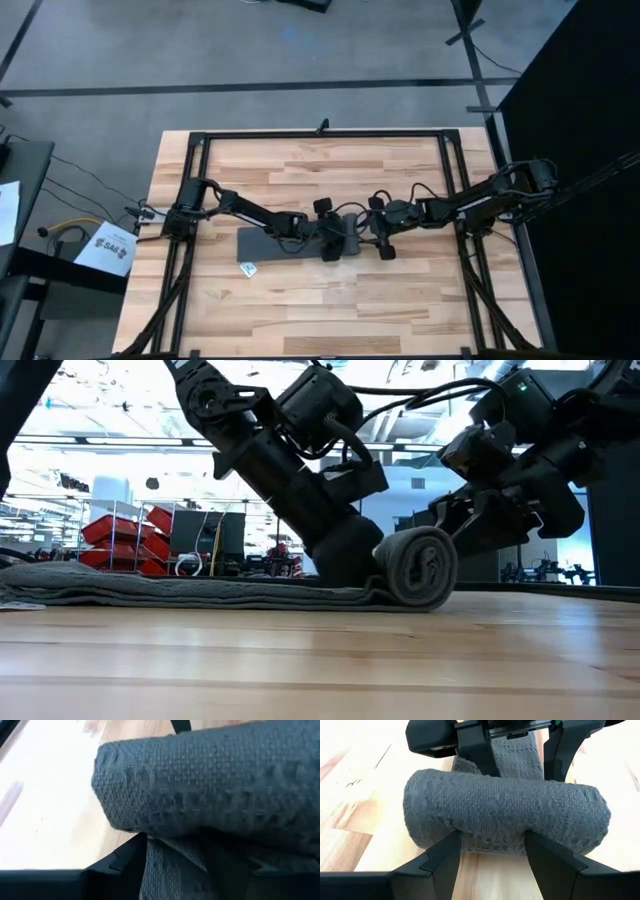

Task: Roll towel
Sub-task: Roll the gray towel

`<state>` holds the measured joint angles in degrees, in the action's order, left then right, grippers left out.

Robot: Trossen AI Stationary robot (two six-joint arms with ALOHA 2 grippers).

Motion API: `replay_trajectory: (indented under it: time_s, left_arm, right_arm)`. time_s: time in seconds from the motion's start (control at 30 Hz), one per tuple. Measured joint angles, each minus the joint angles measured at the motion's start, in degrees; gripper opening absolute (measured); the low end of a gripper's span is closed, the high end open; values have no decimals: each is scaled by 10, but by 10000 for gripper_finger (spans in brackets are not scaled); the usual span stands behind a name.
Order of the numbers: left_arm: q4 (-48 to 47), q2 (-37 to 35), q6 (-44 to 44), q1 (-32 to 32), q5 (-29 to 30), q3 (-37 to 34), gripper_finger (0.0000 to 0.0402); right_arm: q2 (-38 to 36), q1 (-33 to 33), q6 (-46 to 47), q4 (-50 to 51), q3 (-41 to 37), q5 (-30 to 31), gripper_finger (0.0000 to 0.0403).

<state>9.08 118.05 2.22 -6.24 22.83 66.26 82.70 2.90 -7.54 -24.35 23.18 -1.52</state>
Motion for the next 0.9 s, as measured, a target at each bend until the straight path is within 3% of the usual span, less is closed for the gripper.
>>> replay_trajectory:
  time_s: [0.63,0.9]
  left_arm:
    - [-274,-40,-3,-11,2,88,173]
    - [-401,-46,-57,-32,4,127,173]
  right_arm:
    - [12,-4,6,-17,15,-1,207]
    - [89,-8,3,-53,41,-1,207]
